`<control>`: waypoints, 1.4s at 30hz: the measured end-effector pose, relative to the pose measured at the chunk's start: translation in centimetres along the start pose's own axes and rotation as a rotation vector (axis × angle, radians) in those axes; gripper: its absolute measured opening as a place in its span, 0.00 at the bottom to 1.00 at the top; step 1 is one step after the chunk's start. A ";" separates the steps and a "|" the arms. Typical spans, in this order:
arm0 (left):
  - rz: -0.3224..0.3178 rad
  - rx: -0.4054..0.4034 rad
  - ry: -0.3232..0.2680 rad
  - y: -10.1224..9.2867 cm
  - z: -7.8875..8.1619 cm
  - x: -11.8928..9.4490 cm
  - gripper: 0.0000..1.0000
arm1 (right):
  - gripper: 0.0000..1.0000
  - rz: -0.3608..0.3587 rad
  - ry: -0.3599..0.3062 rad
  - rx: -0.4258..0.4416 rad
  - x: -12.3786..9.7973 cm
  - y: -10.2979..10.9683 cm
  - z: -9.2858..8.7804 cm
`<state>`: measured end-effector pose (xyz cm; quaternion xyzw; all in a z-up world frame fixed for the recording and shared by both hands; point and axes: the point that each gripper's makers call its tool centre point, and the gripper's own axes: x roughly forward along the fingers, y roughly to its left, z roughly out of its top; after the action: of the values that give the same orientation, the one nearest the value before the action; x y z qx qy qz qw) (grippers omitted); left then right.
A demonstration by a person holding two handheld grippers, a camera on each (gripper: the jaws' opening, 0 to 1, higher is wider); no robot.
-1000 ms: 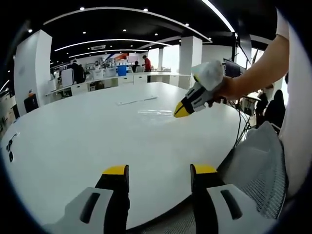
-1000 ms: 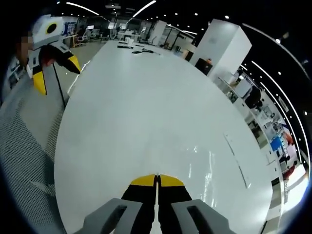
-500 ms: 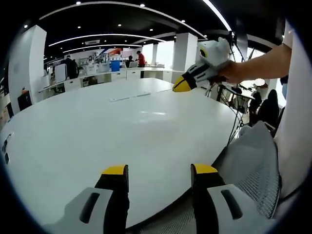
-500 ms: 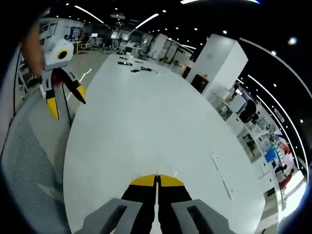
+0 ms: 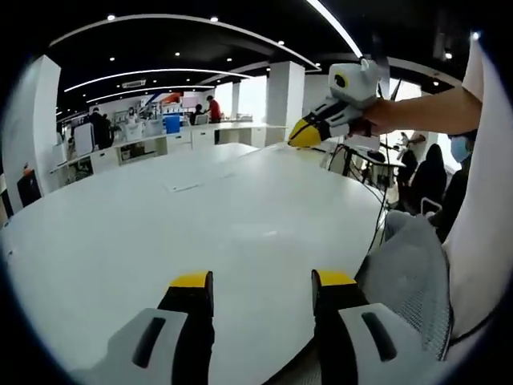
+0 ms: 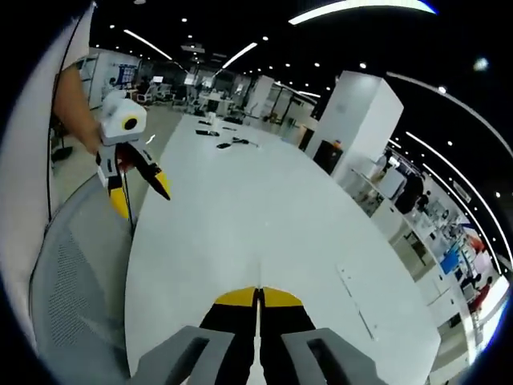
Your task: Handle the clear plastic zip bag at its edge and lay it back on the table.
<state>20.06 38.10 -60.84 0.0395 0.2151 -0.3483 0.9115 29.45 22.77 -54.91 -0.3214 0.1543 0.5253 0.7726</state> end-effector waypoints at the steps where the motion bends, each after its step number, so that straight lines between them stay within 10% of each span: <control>1: -0.003 0.005 -0.006 0.1 0.6 0.0 0.46 | 0.00 0.009 -0.011 -0.011 -0.4 0.1 0.4; 15: -0.032 0.024 -0.104 2.4 7.1 0.8 0.33 | 0.00 0.046 -0.104 -0.084 -5.2 -0.5 4.4; 32: -0.167 0.067 -0.326 2.4 17.0 -1.4 0.19 | 0.00 0.206 -0.287 0.031 -10.2 0.1 10.2; 42: -0.305 0.103 -0.352 1.0 19.8 -3.6 0.11 | 0.00 0.290 -0.408 0.114 -12.4 0.2 13.0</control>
<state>25.51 36.69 -41.51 -0.0081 0.0384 -0.4938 0.8687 23.00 22.55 -38.14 -0.1392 0.0691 0.6751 0.7212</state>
